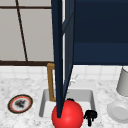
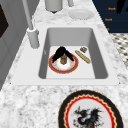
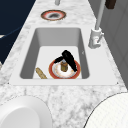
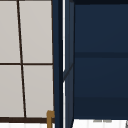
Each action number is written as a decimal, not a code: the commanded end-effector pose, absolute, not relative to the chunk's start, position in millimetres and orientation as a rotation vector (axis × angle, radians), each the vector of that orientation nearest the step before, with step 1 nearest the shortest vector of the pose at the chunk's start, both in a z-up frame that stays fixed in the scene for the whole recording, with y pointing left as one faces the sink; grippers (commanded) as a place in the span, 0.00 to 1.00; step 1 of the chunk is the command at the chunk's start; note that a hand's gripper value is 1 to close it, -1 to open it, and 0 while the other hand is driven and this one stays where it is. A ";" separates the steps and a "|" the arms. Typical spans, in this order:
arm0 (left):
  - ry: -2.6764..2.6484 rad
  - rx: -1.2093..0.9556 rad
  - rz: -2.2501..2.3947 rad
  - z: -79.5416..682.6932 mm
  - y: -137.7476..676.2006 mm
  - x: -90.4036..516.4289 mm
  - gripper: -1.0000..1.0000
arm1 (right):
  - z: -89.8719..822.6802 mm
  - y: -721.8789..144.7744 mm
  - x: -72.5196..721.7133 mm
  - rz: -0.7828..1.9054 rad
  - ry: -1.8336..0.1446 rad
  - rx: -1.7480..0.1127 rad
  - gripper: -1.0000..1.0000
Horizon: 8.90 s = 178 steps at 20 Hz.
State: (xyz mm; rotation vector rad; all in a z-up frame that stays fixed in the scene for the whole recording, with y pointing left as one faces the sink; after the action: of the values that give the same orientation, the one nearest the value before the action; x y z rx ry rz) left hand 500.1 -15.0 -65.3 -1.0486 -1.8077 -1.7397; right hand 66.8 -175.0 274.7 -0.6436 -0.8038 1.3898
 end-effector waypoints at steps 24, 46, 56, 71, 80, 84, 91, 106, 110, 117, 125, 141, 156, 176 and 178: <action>-1.929 -0.922 -1.747 -45.3 -5.6 488.6 1.00 | 274.7 -175.0 66.8 1.390 -0.804 -0.644 0.50; -1.906 -0.925 -1.652 60.2 98.2 494.6 1.00 | 274.7 -175.0 66.8 1.390 -0.804 -0.644 0.50; -1.886 -0.964 -1.643 127.5 146.7 494.2 1.00 | 274.7 -175.0 66.8 1.390 -0.804 -0.644 0.50; -1.902 -0.982 -1.674 213.8 238.1 475.4 1.00 | 274.7 -175.0 66.8 1.390 -0.804 -0.644 0.50; -1.904 -0.980 -1.667 265.5 288.4 448.2 1.00 | 274.7 -175.0 66.8 1.390 -0.804 -0.644 0.50; -1.907 -0.982 -1.662 282.3 310.7 431.2 1.00 | 274.7 -175.0 66.8 1.390 -0.804 -0.644 0.50; -1.912 -0.999 -1.659 299.0 349.6 390.6 1.00 | 274.7 -175.0 66.8 1.390 -0.804 -0.644 0.50; -1.947 -0.998 -1.653 302.3 435.0 286.3 1.00 | 274.7 -175.0 66.8 1.390 -0.804 -0.644 0.50; -1.947 -1.002 -1.656 301.5 457.9 256.8 1.00 | 274.7 -175.0 66.8 1.390 -0.804 -0.644 0.50; -1.953 -1.001 -1.659 300.2 497.5 205.5 1.00 | 274.7 -175.0 66.8 1.390 -0.804 -0.644 0.50; -1.991 -0.966 -1.604 251.6 531.2 181.9 1.00 | 274.7 -175.0 66.8 1.390 -0.804 -0.644 0.50; -2.014 -0.944 -1.621 126.7 514.9 227.1 1.00 | 274.7 -175.0 66.8 1.390 -0.804 -0.644 0.50; -2.018 -1.173 -1.436 117.0 545.2 226.1 1.00 | 274.7 -175.0 66.8 1.390 -0.804 -0.644 0.50; -2.299 -0.800 -1.660 127.5 532.6 181.0 1.00 | 274.7 -175.0 66.8 1.390 -0.804 -0.644 0.50; -2.255 -0.793 -1.685 126.5 531.0 181.6 1.00 | 274.7 -175.0 66.8 1.390 -0.804 -0.644 0.50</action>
State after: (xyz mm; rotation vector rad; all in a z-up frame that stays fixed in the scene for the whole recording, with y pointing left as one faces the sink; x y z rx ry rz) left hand 183.4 541.1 129.3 -0.8730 -2.2769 -1.6860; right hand 66.8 -175.0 274.7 -0.6436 -0.8038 1.3898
